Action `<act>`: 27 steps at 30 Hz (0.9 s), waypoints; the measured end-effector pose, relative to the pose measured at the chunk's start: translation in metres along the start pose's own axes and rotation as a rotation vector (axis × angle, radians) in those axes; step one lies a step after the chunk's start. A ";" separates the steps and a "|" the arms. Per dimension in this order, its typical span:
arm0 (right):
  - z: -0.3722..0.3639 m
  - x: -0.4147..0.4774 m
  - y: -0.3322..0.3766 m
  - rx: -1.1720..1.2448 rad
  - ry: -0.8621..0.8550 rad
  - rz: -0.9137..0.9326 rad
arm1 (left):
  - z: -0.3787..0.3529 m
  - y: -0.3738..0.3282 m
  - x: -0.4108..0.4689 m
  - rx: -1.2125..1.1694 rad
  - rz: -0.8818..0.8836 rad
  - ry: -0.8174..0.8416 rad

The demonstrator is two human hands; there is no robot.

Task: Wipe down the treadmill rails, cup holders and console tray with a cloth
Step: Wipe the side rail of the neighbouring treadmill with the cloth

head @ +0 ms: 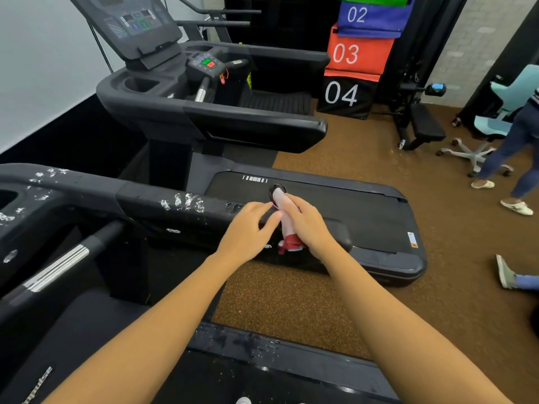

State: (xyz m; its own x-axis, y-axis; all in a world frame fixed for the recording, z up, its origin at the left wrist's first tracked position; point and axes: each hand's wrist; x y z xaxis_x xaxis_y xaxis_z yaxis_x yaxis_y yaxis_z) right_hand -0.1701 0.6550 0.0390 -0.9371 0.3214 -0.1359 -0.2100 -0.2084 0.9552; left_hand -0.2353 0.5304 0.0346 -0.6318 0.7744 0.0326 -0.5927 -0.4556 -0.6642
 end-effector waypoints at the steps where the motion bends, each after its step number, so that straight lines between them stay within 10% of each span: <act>1: -0.003 0.001 0.000 0.162 0.034 -0.009 | -0.004 -0.009 -0.001 -0.094 0.015 0.008; 8: -0.012 0.007 -0.006 0.769 0.415 -0.120 | -0.009 -0.012 -0.010 -0.565 0.127 -0.122; 13: -0.007 0.015 -0.004 0.155 0.275 -0.034 | -0.007 0.017 -0.017 -0.171 -0.008 -0.306; 19: 0.001 0.024 -0.011 -0.318 -0.115 -0.009 | -0.021 0.041 0.001 0.212 0.052 0.038; 27: -0.007 0.030 -0.038 -0.766 -0.228 0.110 | -0.021 0.055 0.012 0.730 -0.082 -0.019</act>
State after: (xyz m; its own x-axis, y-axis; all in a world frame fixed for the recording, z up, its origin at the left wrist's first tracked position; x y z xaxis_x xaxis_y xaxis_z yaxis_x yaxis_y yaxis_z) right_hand -0.1921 0.6665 -0.0031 -0.9008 0.4260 0.0842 -0.3306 -0.7985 0.5031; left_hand -0.2653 0.5240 -0.0167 -0.5756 0.8140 0.0782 -0.8161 -0.5778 0.0075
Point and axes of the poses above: each hand's wrist, its own x-axis towards the middle knuckle, its own z-axis out of the back of the hand, y = z × x, and after that the axes turned 10 degrees about y, right-handed
